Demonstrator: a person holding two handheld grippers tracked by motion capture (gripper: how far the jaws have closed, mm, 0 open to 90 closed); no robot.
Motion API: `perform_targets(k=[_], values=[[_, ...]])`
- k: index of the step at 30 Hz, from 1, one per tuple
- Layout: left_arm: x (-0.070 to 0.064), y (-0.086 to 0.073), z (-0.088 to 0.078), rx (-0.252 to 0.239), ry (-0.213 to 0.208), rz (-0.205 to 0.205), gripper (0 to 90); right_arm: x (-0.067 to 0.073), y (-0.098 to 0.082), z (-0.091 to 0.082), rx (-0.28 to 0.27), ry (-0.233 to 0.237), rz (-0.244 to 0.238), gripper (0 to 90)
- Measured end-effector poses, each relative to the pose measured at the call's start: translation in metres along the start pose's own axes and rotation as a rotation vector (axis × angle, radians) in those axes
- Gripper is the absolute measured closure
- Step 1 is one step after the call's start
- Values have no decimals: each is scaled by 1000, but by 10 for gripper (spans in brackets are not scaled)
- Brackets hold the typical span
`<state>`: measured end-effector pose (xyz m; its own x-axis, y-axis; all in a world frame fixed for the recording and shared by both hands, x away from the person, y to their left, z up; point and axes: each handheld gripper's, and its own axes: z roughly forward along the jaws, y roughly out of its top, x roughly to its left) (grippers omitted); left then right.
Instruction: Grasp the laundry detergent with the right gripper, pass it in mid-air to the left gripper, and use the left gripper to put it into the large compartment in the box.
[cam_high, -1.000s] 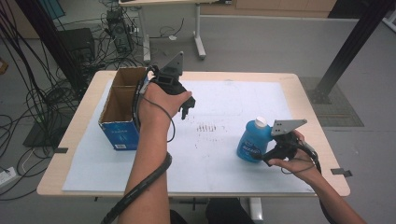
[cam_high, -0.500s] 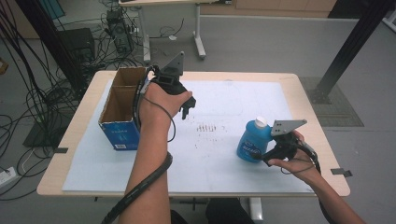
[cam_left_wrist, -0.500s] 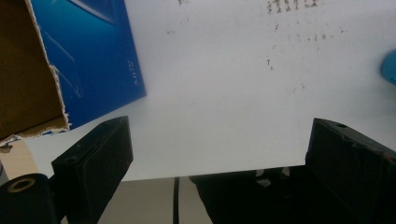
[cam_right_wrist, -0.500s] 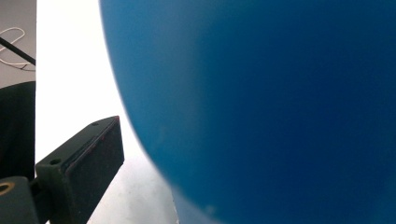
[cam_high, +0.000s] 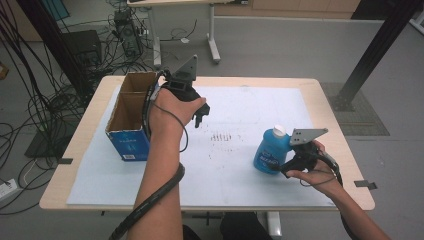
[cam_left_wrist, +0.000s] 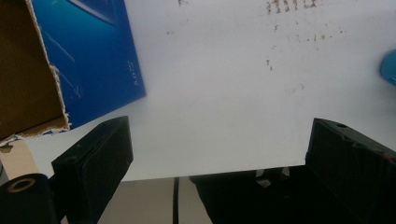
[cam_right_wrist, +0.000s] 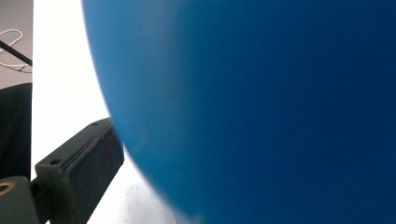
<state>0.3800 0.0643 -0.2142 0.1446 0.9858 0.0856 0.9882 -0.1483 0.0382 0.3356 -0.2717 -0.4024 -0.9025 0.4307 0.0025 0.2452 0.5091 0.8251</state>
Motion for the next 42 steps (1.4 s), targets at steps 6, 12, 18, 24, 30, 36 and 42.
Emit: perform_targets(k=[6, 12, 18, 24, 30, 36, 42], values=[[-2, 1, -1, -1, -1, 4, 77, 0, 0, 1, 0, 5, 0, 26], [-1, 1, 1, 3, 2, 1, 76, -1, -1, 1, -4, -2, -3, 112], [0, 1, 2, 5, 4, 0, 77, -3, -2, 2, -3, -5, -4, 173], [0, 1, 2, 8, 5, 1, 77, -4, -3, 5, -8, -6, -9, 240], [-2, 1, 3, 7, -3, 6, 77, -3, -3, 6, -15, -4, -17, 335], [-1, 1, 2, 8, -1, 7, 77, -3, -4, 6, -21, 15, -27, 403], [-1, 0, 0, 4, 2, 6, 77, -2, -5, 6, -30, 16, -22, 412]])
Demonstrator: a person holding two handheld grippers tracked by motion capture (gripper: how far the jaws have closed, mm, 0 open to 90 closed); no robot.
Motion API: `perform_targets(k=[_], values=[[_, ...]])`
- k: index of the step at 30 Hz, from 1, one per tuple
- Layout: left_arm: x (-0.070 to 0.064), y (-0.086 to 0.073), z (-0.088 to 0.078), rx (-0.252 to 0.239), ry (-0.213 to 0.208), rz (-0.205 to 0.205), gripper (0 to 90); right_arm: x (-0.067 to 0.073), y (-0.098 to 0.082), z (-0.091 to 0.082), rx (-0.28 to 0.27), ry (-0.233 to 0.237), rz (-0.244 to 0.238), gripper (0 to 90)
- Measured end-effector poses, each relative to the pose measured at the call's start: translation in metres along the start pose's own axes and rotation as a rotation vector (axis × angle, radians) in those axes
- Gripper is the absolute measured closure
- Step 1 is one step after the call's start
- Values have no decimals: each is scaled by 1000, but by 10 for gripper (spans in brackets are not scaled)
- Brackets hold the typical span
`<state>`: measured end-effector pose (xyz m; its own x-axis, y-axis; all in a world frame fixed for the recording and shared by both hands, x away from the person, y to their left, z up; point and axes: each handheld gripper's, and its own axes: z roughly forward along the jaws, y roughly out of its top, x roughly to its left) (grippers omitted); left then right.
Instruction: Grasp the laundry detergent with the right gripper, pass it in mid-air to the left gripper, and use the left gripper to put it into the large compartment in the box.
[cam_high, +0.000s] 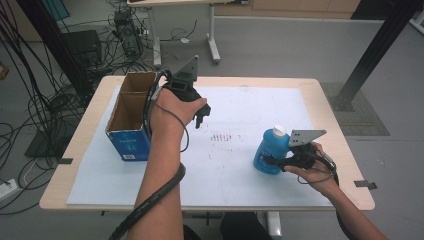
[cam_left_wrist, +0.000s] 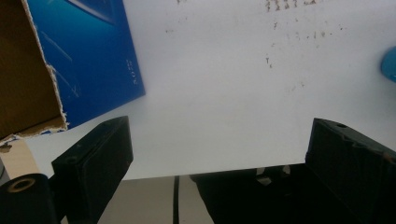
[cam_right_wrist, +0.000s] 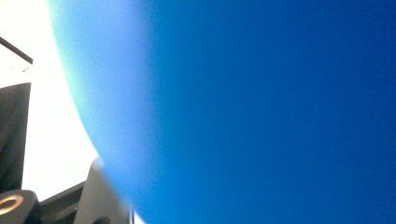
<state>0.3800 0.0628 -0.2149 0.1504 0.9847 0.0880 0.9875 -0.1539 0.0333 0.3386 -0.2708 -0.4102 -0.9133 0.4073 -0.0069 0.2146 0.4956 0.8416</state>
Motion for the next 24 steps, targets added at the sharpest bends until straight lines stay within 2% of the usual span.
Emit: perform_targets(k=[24], values=[[0, -2, -5, -4, 5, -1, 78, 0, 0, 0, 1, -1, 6, 419]])
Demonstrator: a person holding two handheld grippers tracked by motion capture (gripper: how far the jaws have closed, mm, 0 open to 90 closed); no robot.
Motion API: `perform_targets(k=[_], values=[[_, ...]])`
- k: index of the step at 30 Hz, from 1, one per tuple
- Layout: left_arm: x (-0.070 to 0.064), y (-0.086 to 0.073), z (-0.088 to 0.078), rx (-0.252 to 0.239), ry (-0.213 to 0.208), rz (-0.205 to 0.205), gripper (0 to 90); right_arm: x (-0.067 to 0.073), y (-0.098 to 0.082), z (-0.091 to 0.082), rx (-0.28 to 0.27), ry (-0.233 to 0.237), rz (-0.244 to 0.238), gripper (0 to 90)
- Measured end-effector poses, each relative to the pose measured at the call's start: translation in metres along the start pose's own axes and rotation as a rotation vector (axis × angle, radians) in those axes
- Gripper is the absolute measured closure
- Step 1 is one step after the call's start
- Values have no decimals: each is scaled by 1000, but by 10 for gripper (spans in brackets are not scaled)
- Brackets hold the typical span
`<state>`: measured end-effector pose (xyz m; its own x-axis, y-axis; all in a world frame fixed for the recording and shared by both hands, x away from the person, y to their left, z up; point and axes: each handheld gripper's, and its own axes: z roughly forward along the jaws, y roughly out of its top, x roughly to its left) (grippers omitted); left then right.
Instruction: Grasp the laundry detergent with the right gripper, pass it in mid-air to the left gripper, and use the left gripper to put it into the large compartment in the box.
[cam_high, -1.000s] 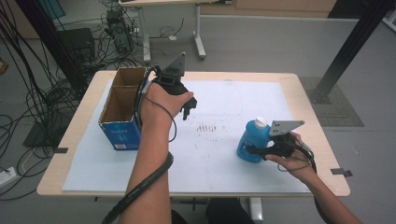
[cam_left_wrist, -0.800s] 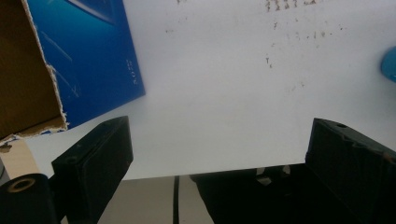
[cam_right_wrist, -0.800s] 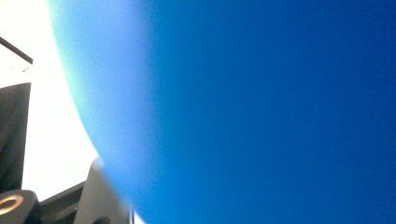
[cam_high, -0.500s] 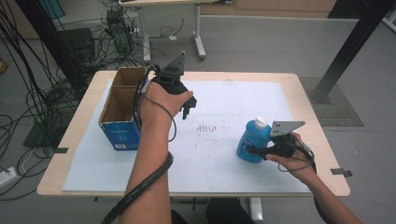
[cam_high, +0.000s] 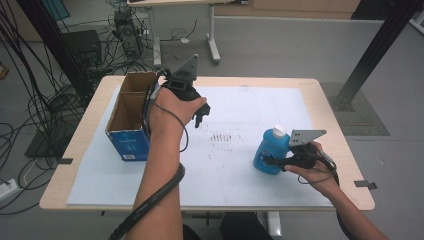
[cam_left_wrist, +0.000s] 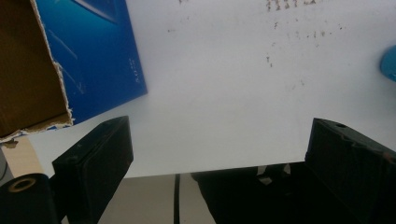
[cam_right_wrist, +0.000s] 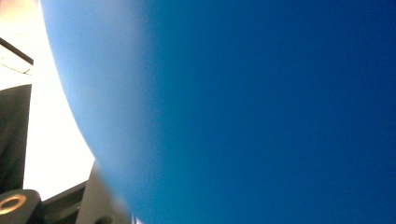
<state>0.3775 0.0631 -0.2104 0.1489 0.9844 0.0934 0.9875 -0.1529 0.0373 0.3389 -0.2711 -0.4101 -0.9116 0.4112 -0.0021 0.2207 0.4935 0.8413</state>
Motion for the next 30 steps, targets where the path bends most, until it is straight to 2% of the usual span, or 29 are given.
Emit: perform_targets(k=[30], values=[[2, -3, -9, -13, 1, -7, 78, -2, 2, 0, 13, 9, 12, 421]])
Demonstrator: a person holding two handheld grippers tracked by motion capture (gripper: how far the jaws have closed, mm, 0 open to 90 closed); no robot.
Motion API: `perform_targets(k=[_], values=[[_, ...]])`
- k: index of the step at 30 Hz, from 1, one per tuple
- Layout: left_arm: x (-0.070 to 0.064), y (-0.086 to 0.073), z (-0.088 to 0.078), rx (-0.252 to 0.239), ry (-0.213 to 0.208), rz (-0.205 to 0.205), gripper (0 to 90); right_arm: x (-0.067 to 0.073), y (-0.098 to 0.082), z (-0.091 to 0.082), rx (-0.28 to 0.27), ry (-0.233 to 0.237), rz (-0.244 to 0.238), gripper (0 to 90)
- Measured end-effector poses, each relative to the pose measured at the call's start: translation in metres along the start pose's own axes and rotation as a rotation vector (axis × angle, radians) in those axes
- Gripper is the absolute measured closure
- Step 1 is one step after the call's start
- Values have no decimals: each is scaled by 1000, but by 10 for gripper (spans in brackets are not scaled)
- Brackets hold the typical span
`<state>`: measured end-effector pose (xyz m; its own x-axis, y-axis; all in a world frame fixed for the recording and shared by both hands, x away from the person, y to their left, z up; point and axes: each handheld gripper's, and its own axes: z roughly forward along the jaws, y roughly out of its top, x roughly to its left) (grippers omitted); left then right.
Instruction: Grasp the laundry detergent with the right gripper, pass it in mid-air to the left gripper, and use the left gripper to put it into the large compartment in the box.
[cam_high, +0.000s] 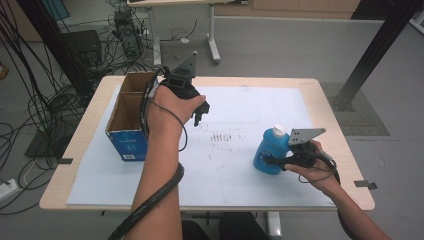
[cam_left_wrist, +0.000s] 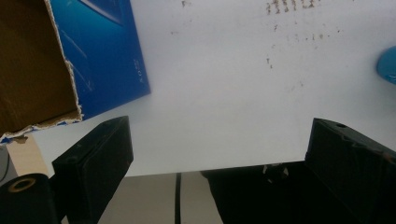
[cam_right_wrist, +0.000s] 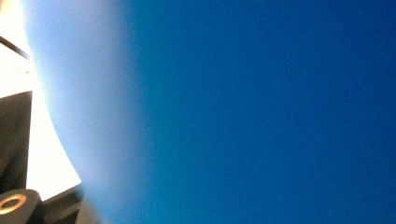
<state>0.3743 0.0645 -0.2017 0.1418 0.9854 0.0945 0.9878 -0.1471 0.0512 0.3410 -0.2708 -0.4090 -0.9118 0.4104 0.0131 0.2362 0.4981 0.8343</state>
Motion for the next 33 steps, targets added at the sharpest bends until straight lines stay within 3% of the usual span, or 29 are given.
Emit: perform_targets(k=[33], values=[[4, -11, -11, -20, -7, 0, 78, 2, 0, 0, 1, -13, 9, 441]])
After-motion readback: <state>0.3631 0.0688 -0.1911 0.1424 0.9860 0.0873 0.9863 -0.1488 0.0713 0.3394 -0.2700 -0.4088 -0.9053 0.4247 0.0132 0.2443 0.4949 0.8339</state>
